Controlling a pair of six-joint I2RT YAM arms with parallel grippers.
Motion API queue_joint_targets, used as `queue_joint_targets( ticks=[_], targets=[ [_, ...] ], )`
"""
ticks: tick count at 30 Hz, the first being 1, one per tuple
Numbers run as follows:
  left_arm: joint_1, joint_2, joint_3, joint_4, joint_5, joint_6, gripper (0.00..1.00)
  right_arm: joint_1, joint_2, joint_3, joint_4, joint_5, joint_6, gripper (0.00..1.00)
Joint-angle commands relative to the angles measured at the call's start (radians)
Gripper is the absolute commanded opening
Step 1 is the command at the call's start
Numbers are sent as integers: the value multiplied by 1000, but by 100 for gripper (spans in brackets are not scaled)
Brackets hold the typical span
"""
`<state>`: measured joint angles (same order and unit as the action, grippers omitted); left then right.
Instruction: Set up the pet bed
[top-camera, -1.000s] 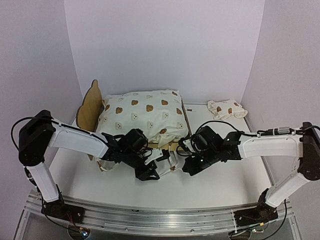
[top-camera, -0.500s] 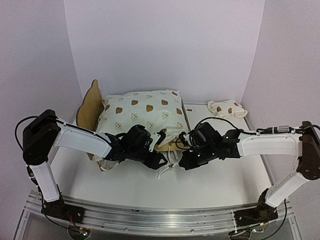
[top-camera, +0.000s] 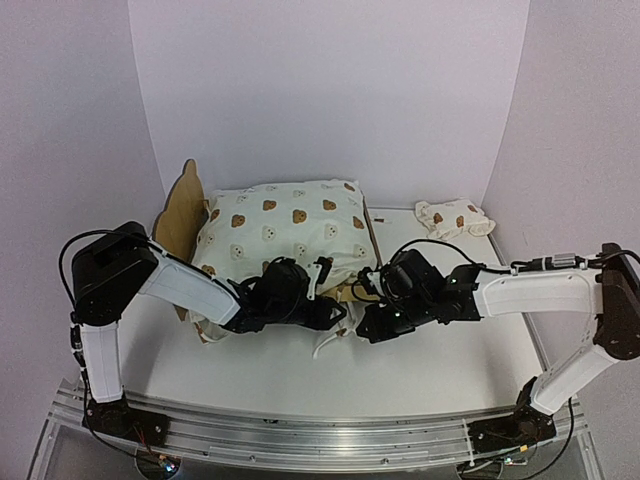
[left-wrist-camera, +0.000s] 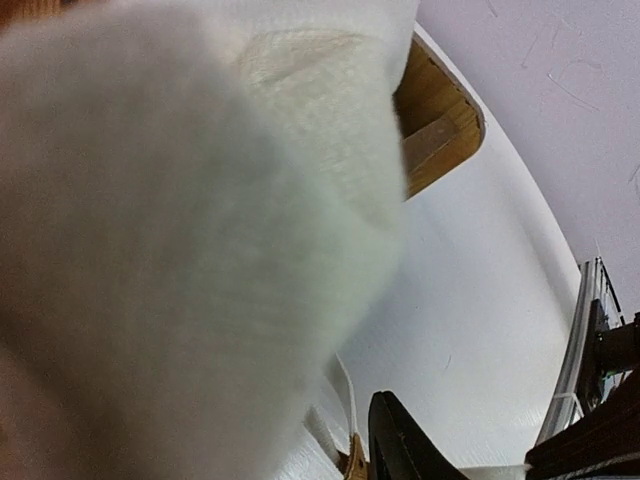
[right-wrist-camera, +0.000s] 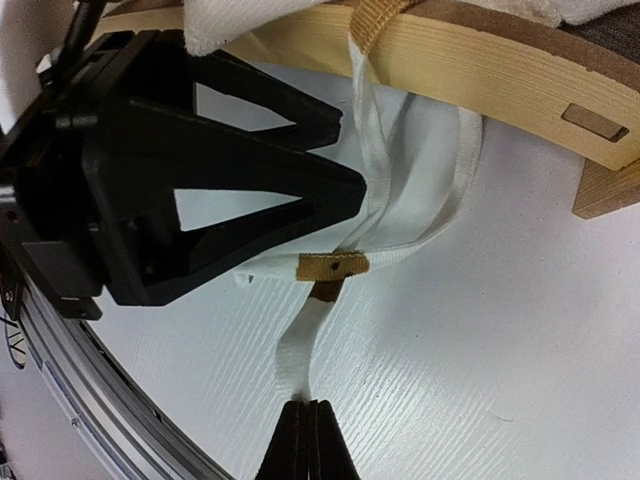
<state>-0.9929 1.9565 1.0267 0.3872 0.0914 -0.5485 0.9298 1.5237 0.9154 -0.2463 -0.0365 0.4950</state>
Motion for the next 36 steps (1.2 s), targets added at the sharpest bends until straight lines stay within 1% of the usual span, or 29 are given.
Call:
queue_joint_targets(
  ticks=[1,4,11,14,19,23,27,29,33,36],
  targets=[
    [11,48,23,91,-12,-44,41,-1,10,3,24,-32,-6,0],
    [11,75,39,112,-11,-51,33,-2,12,1,25,-39,-11,0],
    [16,81,42,122,13,-32,1,-24,11,-2,25,-44,11,0],
    [17,38,20,100,35,-13,0,-59,25,22,25,-33,18,0],
    [16,-97,-54,46,93,124,0,-102,126,114,45,2,-49,0],
    [16,-158,-116,51,119,252,0,-115,217,187,90,-72,-93,0],
    [16,-180,-170,69,129,294,0,-118,263,246,122,-112,-124,0],
    [16,-186,-179,77,148,311,0,-126,282,248,161,-132,-121,0],
    [16,-181,-178,97,157,374,0,-133,327,225,319,-232,-101,0],
    [17,-184,-174,107,142,451,0,-135,371,217,359,-255,-79,0]
  ],
)
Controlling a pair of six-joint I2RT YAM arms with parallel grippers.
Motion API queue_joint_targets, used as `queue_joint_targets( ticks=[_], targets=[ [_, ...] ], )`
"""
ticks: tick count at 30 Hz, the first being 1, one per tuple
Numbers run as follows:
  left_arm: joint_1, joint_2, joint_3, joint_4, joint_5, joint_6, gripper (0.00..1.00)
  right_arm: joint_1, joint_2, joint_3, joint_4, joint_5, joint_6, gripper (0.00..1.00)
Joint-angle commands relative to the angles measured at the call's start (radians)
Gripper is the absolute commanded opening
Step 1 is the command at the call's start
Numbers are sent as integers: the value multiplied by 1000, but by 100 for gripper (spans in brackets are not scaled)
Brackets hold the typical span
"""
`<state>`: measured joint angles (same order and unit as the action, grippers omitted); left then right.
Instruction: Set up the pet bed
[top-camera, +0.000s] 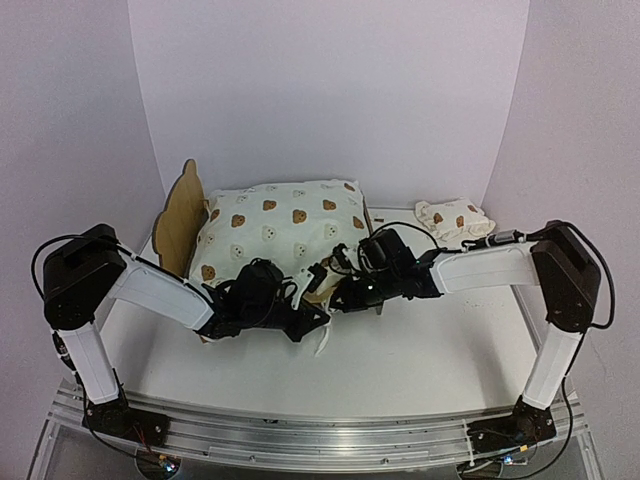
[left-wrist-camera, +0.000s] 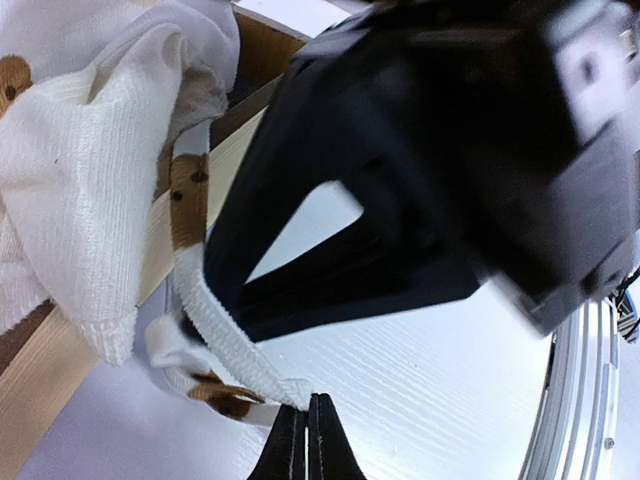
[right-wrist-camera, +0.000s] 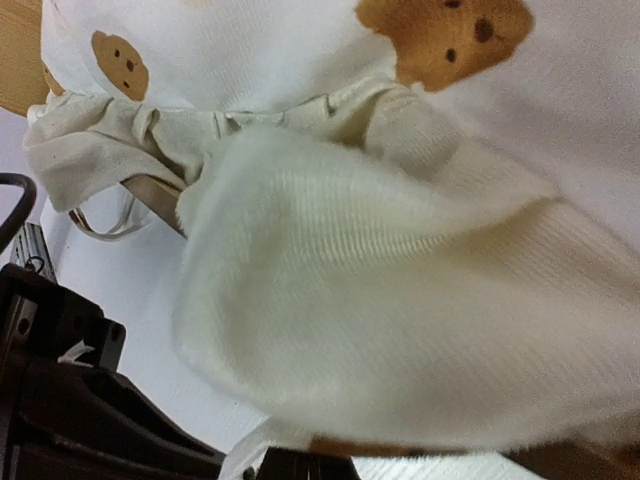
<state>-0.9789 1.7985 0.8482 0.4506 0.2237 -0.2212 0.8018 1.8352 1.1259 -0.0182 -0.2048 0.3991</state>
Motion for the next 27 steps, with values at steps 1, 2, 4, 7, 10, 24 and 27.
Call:
queue_joint_targets(
  ticks=[1,2,4,7,10,24,27],
  targets=[
    [3,-30,6,38,12,156,0,-9,68,-5,153,-88,24,0],
    [3,-35,7,26,22,186,0,-11,70,-18,180,-89,34,0],
    [3,-50,9,-24,49,262,4,-19,71,-47,245,-93,50,0],
    [6,-76,21,-149,59,368,16,-27,82,-63,294,-104,58,0],
    [23,-109,45,-284,70,457,26,-32,96,-66,308,-110,64,0],
    [221,-117,97,-322,106,649,28,-39,130,-63,347,-138,64,0],
    [219,-84,107,-256,139,729,29,-39,128,-62,351,-153,57,0]
  ],
)
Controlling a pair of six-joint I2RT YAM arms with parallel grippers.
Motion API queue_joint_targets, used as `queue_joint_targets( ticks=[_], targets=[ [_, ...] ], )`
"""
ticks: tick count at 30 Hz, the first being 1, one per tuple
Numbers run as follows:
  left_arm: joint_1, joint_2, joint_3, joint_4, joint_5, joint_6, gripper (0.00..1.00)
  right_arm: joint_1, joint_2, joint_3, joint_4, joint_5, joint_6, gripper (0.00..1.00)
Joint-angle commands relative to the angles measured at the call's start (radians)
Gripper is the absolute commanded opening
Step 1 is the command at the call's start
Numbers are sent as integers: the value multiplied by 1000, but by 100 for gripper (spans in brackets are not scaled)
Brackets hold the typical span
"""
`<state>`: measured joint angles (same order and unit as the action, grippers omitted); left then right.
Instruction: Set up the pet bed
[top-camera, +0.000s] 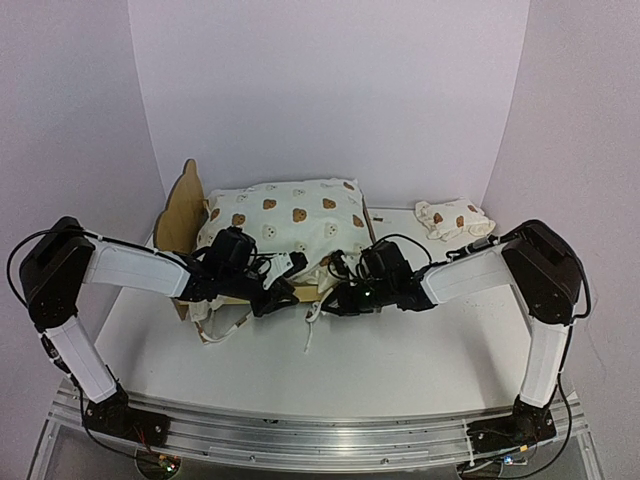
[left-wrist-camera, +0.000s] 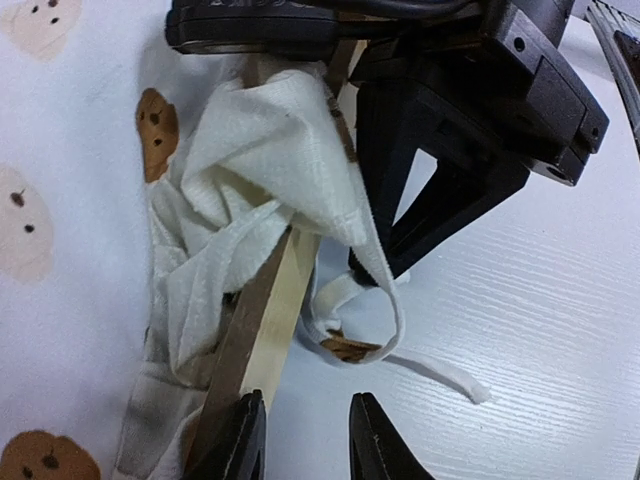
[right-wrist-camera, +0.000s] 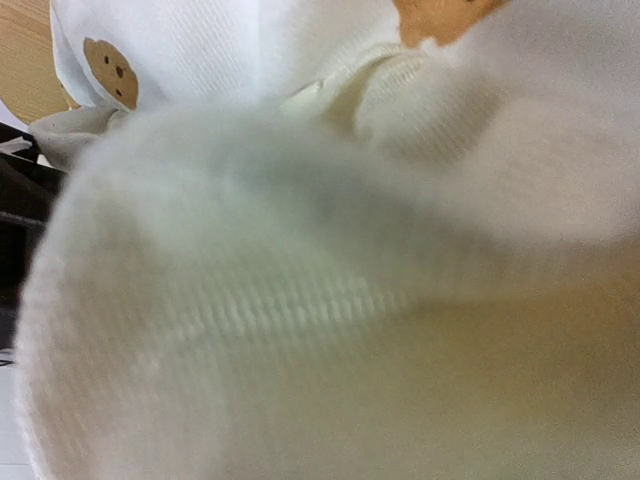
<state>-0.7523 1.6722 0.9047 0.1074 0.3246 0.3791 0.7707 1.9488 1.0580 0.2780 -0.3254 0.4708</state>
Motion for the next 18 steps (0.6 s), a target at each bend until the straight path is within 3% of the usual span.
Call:
queue_joint_targets(
  ticks=[1,9,18],
  targets=[
    [-12,55,55,107,41,166,30,-8,12,4,56,-34,-16,0],
    [-40,160,97,206,-35,412,29,-8,-5,-6,61,-40,-28,0],
    [-45,234,151,193,-38,459,27,-8,-11,-3,71,-47,-37,0]
  ],
)
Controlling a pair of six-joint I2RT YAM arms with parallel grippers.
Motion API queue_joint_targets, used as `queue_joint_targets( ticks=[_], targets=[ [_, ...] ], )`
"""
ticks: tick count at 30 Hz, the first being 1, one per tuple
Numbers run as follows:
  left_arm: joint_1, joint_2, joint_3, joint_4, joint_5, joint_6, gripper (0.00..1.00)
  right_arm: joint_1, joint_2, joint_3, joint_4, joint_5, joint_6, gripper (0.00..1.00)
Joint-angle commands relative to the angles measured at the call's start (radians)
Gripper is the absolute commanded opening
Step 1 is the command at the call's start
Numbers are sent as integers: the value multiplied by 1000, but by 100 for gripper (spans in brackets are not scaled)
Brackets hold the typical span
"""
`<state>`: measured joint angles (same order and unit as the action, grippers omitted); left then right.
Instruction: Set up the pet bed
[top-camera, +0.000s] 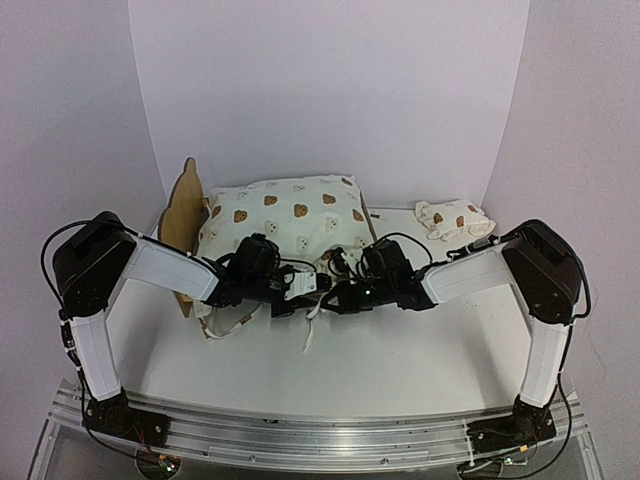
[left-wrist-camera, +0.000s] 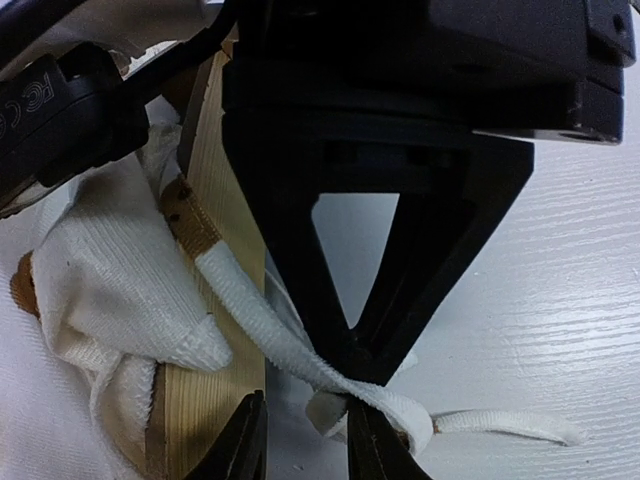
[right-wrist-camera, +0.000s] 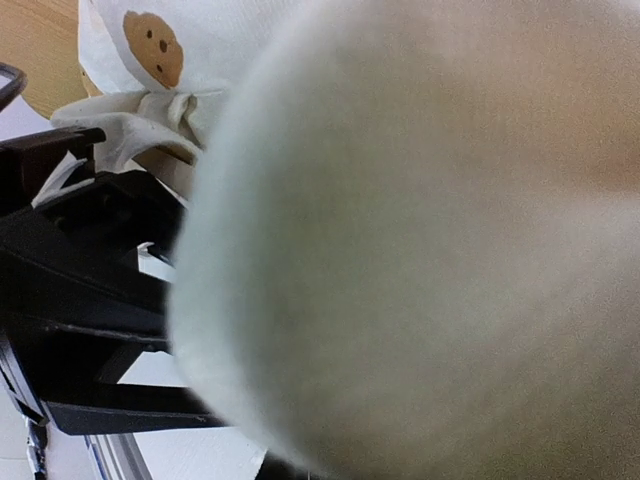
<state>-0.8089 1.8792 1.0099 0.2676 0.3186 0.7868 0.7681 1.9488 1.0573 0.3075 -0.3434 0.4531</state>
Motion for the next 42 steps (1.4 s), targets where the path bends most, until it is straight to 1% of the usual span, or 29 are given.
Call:
queue_joint_targets(
  ticks=[1,4,7,10,14,17,18,19,20,22,24,26,28,30,32,33,36,42],
  targets=[
    [11,31,46,28,-32,59,26,-6,-12,-2,43,-29,-21,0],
    [11,40,44,8,-25,88,25,-6,-18,-5,54,-31,-21,0],
    [12,41,38,-13,10,109,25,-7,-23,-11,63,-22,-22,0],
    [12,42,39,2,17,93,25,-10,-19,-6,68,-31,-20,0],
    [13,45,58,15,18,70,14,-11,-15,-5,69,-38,-15,0],
    [11,40,59,38,1,46,2,-12,-13,-7,69,-30,-11,0],
    [12,38,59,43,-9,31,0,-12,-16,-8,65,-19,-5,0],
    [11,34,59,47,-18,14,0,-12,-21,-14,51,6,2,3],
    [12,30,59,50,-30,-6,0,-11,-34,-23,23,44,13,8],
    [13,25,61,49,-58,-47,0,-6,-81,-51,-66,151,39,22],
    [11,17,60,35,-65,-78,0,26,-149,-106,-106,268,48,33],
    [11,8,55,22,-59,-103,0,93,-203,-173,-108,406,49,42],
    [10,3,48,19,-51,-124,0,156,-238,-212,-104,508,45,46],
    [8,2,46,22,-52,-137,0,225,-238,-227,-72,572,52,50],
    [7,6,48,24,-53,-141,0,252,-194,-217,-26,591,65,60],
    [7,7,48,26,-53,-141,0,256,-166,-205,-19,600,77,62],
    [7,9,50,25,-53,-140,0,256,-81,-169,32,623,103,64],
    [6,3,47,27,-55,-145,0,255,59,-65,84,601,113,62]
  ],
)
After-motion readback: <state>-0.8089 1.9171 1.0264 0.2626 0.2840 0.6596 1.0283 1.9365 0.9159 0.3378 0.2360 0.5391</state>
